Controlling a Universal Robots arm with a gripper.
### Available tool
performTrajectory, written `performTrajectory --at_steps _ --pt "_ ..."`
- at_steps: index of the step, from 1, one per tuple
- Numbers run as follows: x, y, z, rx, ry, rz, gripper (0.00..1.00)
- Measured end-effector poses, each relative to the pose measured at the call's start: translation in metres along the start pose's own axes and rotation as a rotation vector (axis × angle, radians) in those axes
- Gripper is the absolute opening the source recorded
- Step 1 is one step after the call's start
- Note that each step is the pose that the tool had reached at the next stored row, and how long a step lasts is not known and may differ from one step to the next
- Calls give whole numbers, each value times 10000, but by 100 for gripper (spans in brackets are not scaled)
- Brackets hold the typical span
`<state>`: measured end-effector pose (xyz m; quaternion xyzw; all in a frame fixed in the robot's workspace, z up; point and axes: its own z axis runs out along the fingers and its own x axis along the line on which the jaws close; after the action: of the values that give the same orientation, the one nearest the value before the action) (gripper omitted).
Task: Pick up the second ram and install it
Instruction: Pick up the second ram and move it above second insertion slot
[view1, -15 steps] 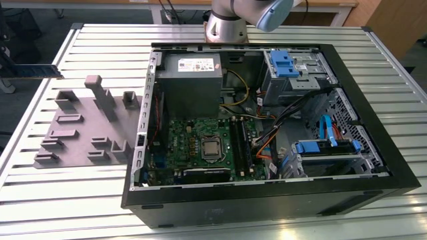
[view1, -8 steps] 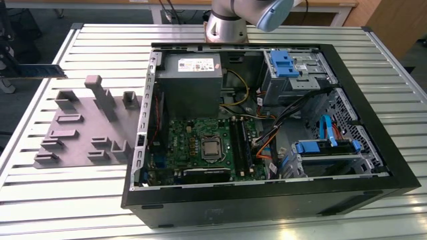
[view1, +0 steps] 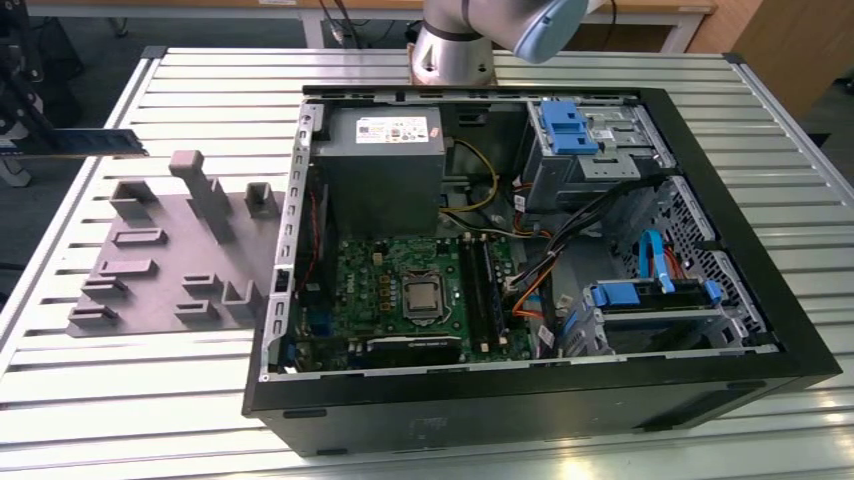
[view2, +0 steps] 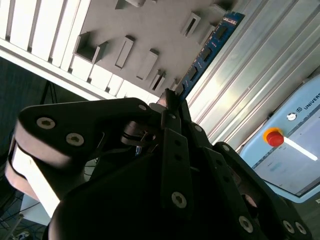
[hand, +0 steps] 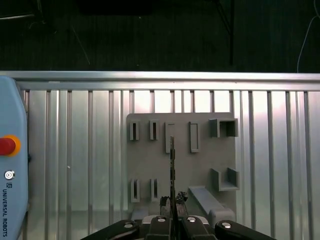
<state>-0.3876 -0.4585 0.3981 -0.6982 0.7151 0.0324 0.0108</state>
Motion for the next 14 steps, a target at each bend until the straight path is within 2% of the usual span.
performTrajectory --at_steps 14 --pt "-2 -73 -2 1 -1 0 14"
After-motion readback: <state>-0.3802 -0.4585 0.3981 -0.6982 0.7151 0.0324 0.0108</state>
